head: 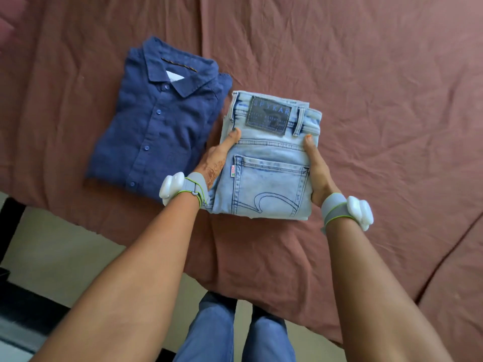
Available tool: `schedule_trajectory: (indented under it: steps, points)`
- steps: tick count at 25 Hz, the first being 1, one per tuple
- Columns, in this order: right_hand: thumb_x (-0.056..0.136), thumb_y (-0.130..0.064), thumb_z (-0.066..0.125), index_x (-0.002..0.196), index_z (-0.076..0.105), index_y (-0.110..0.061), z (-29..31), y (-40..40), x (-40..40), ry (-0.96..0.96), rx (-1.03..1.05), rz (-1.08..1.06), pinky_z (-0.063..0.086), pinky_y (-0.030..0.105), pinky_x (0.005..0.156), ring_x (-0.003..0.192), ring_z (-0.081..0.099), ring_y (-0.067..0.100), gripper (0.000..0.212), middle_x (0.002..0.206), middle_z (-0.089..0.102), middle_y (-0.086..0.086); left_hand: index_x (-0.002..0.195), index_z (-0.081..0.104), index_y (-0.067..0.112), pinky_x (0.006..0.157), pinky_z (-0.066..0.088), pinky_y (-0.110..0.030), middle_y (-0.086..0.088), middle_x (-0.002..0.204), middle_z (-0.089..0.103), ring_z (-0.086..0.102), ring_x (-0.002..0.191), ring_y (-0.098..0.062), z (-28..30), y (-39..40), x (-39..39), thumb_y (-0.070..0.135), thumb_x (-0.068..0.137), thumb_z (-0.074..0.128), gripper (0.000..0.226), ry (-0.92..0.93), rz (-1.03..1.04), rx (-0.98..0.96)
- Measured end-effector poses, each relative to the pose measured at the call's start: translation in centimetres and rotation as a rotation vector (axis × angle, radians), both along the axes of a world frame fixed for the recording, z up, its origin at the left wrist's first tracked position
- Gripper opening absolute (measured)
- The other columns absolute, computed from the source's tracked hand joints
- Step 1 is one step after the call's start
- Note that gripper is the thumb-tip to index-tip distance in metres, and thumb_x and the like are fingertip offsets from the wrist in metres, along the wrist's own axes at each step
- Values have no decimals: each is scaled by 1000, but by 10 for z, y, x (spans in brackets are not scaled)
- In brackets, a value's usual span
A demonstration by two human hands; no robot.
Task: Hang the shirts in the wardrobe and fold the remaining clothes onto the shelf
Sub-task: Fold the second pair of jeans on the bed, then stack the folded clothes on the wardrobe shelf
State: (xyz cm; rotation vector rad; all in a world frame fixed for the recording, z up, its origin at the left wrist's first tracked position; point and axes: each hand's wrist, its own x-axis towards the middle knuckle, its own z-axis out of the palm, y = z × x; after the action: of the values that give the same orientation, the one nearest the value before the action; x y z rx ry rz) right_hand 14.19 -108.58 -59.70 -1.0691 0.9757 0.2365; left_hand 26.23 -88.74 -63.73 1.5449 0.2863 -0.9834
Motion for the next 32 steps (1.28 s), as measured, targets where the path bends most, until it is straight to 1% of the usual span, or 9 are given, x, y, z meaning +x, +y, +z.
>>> schedule_trajectory:
  steps: [4, 7, 13, 16, 18, 20, 24, 28, 32]
  points:
    - [91, -54, 54, 106, 70, -17, 52, 12, -20, -15, -43, 47, 54, 44, 92, 95, 71, 26, 43, 102, 74, 9, 126, 62, 28, 110, 38, -44, -3, 123, 66, 60, 118, -23, 37, 24, -33, 73, 69, 68, 73, 83, 44, -57]
    - [94, -49, 52, 110, 69, -13, 120, 32, -29, -100, -44, 155, 55, 42, 88, 96, 71, 27, 42, 102, 74, 10, 114, 71, 19, 103, 45, -47, -12, 114, 70, 66, 108, -31, 110, 52, -72, 77, 63, 68, 77, 112, 140, -73]
    - [92, -52, 55, 110, 70, -10, 233, 101, -4, -228, -94, 448, 54, 48, 92, 99, 70, 31, 49, 105, 73, 14, 104, 71, 22, 100, 48, -38, -2, 110, 71, 66, 104, -21, 231, 131, -105, 60, 79, 66, 45, -158, 608, -33]
    - [94, -44, 56, 112, 69, -7, 285, 160, 23, -328, -81, 562, 53, 51, 92, 100, 69, 34, 42, 106, 72, 17, 98, 72, 22, 86, 55, -32, 2, 99, 75, 71, 90, -13, 293, 191, -117, 77, 55, 70, 69, -220, 739, -30]
    - [95, -42, 55, 110, 69, -6, 320, 219, 39, -384, -59, 689, 55, 50, 89, 98, 69, 36, 42, 103, 73, 18, 103, 71, 21, 90, 53, -34, 5, 100, 73, 68, 95, -13, 332, 250, -133, 85, 43, 68, 88, -289, 832, -16]
    - [94, -42, 55, 109, 68, 0, 351, 285, 51, -435, -61, 802, 58, 46, 82, 91, 70, 35, 46, 98, 73, 18, 118, 66, 13, 102, 47, -46, -8, 113, 69, 65, 108, -26, 371, 309, -153, 85, 45, 69, 102, -289, 898, -25]
    - [94, -44, 56, 105, 70, 1, 400, 418, 52, -574, 17, 1018, 59, 42, 78, 89, 72, 31, 49, 98, 74, 18, 121, 65, 11, 100, 47, -48, -20, 115, 68, 65, 107, -36, 432, 420, -204, 76, 69, 60, 83, -375, 1000, -120]
    - [96, -42, 53, 109, 68, -1, 441, 541, 37, -700, 154, 1206, 57, 43, 84, 96, 70, 31, 46, 105, 72, 17, 120, 65, 12, 95, 52, -38, -18, 114, 69, 68, 103, -29, 484, 509, -259, 68, 82, 53, 68, -520, 1183, 23]
    - [96, -41, 53, 109, 69, -4, 493, 671, -4, -796, 277, 1425, 57, 36, 83, 91, 72, 25, 42, 99, 74, 11, 120, 66, 13, 110, 39, -44, -16, 119, 67, 63, 114, -31, 533, 602, -334, 77, 66, 66, 84, -630, 1377, 193]
